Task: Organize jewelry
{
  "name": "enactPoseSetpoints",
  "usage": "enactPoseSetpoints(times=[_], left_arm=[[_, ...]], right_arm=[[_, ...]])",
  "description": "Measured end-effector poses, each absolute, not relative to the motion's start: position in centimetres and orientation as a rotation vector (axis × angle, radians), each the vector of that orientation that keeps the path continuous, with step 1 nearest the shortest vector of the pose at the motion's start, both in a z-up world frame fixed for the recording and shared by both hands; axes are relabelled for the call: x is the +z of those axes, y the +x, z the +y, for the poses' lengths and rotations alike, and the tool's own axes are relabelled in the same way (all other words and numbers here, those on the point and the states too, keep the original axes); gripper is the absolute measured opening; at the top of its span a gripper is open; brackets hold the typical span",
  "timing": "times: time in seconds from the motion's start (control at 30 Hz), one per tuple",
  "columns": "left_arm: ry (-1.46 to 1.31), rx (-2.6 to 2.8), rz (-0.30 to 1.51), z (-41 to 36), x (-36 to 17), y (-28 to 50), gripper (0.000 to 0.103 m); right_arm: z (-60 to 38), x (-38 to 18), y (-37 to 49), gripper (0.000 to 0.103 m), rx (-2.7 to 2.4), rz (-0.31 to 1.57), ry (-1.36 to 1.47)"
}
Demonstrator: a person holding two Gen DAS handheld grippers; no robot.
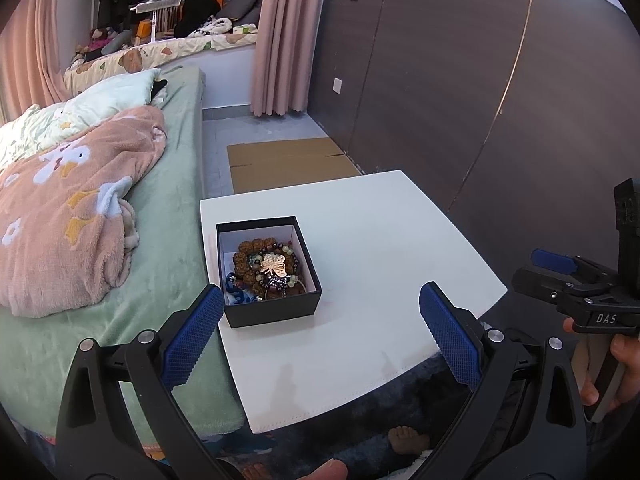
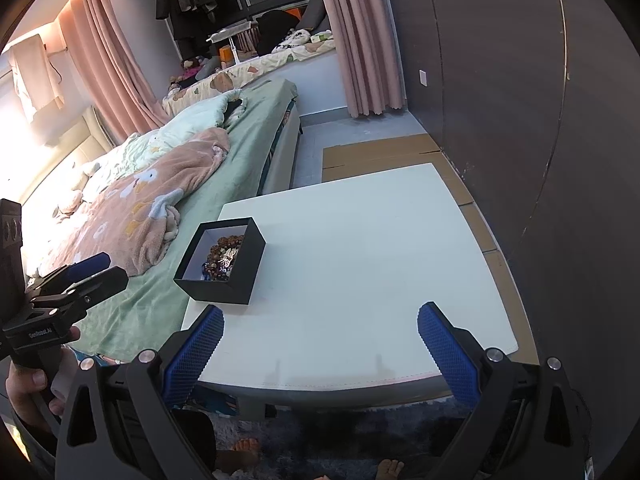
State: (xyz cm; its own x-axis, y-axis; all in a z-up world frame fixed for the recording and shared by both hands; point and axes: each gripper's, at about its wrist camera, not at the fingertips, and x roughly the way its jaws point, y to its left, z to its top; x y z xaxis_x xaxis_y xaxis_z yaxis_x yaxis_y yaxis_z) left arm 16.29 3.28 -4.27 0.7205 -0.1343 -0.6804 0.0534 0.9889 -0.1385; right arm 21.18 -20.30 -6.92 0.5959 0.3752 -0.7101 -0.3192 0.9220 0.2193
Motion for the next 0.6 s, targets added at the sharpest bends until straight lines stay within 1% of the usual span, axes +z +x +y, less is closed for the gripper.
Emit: enactPoseSetpoints(times=[0.6], left_arm=[[-0.09, -0.083, 0.764, 3.12, -4.29, 16.33, 0.098]], right_arm=[[-20.6, -6.91, 21.23, 0.095, 0.403, 0.841, 0.073]])
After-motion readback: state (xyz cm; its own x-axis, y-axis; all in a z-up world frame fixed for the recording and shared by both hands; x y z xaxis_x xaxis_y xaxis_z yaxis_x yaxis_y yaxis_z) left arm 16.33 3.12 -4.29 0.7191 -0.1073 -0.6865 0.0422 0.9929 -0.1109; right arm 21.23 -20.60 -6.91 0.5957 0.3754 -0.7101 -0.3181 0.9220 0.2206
